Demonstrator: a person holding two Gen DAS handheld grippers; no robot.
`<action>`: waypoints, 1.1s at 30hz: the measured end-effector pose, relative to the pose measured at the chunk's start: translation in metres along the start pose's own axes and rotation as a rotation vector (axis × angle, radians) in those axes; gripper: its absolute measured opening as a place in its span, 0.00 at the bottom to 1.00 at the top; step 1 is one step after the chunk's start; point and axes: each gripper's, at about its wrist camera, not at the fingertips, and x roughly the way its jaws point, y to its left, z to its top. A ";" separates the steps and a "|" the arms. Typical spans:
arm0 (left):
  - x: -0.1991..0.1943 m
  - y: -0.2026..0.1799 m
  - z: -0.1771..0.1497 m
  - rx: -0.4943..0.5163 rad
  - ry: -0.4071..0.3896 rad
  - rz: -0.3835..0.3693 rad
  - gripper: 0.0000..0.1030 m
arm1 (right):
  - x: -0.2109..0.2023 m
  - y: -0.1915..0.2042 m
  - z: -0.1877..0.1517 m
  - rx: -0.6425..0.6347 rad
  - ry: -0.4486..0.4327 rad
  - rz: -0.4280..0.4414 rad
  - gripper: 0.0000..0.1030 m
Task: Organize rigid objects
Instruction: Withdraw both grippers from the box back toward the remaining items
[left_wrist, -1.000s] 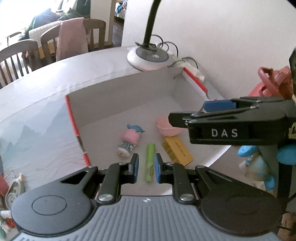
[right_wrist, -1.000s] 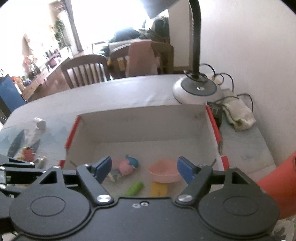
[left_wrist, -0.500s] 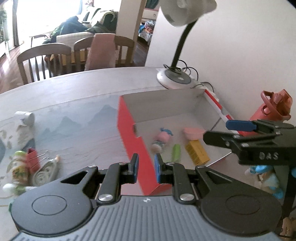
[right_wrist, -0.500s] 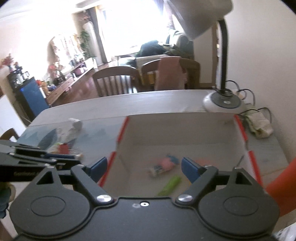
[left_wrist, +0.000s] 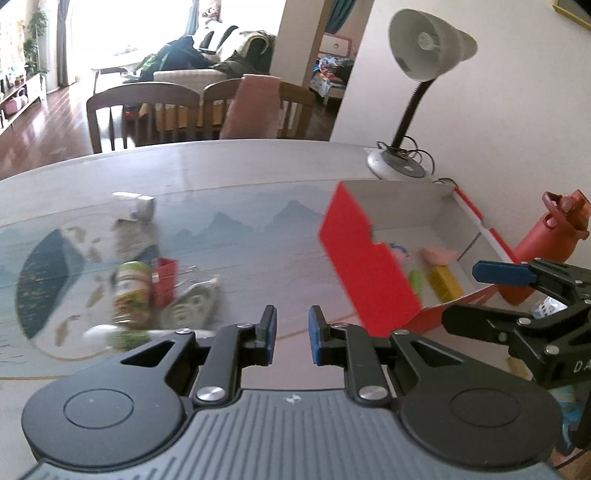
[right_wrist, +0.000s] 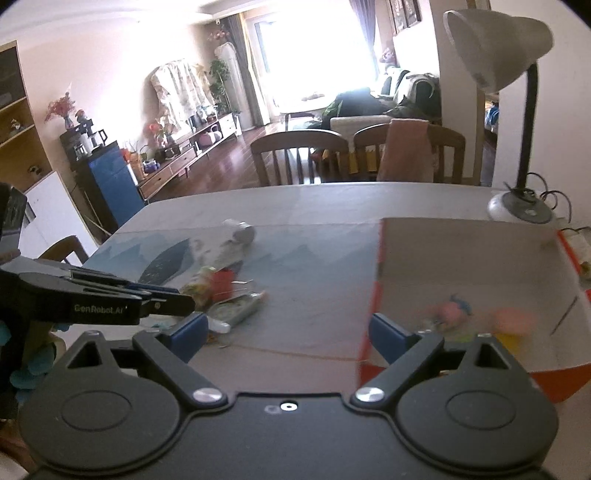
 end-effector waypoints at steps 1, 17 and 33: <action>-0.005 0.008 -0.003 0.000 -0.003 0.007 0.24 | 0.004 0.007 0.000 0.000 0.008 -0.001 0.91; -0.030 0.111 -0.038 -0.030 -0.025 0.023 0.76 | 0.067 0.084 -0.005 -0.086 0.097 -0.006 0.89; 0.000 0.164 -0.072 -0.026 0.008 0.010 1.00 | 0.149 0.125 0.001 -0.217 0.219 -0.047 0.82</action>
